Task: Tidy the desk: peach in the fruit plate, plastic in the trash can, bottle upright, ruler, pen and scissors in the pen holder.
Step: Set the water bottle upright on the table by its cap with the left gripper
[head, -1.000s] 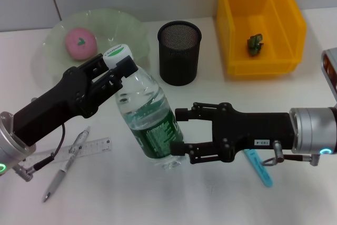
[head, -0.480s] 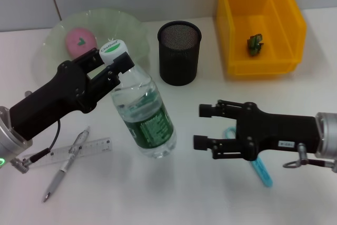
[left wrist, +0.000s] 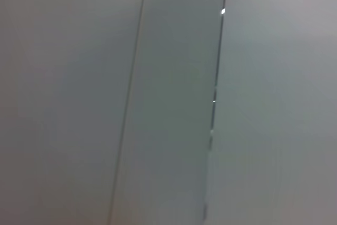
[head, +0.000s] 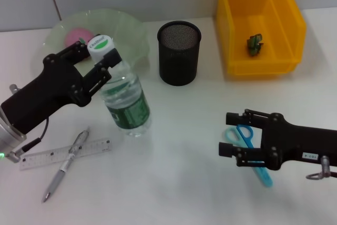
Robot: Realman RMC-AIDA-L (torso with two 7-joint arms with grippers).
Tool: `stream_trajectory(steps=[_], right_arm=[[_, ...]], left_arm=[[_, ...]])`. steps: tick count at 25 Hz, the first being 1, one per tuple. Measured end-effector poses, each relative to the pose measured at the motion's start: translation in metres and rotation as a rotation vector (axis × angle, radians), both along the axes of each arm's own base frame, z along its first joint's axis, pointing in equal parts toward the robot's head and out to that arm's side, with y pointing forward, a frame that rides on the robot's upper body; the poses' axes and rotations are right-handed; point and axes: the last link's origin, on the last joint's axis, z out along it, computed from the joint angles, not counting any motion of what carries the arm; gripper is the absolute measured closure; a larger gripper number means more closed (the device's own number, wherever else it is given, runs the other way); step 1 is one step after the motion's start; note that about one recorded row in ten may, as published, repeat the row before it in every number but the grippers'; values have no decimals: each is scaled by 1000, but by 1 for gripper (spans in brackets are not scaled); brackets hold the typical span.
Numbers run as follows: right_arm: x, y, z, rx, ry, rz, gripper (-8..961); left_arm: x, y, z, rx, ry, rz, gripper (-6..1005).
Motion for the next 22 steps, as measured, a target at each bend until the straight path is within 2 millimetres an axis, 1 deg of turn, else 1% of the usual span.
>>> stream_trajectory(steps=[4, 9, 22], right_arm=[[6, -6, -2, 9, -36, 31, 129], [8, -10, -7, 5, -65, 59, 128], [8, -11, -8, 3, -63, 58, 128]], left_arm=[[-6, 4, 0, 64, 47, 20, 522], [-9, 6, -1, 103, 85, 28, 519], [-6, 8, -6, 174, 155, -29, 514]])
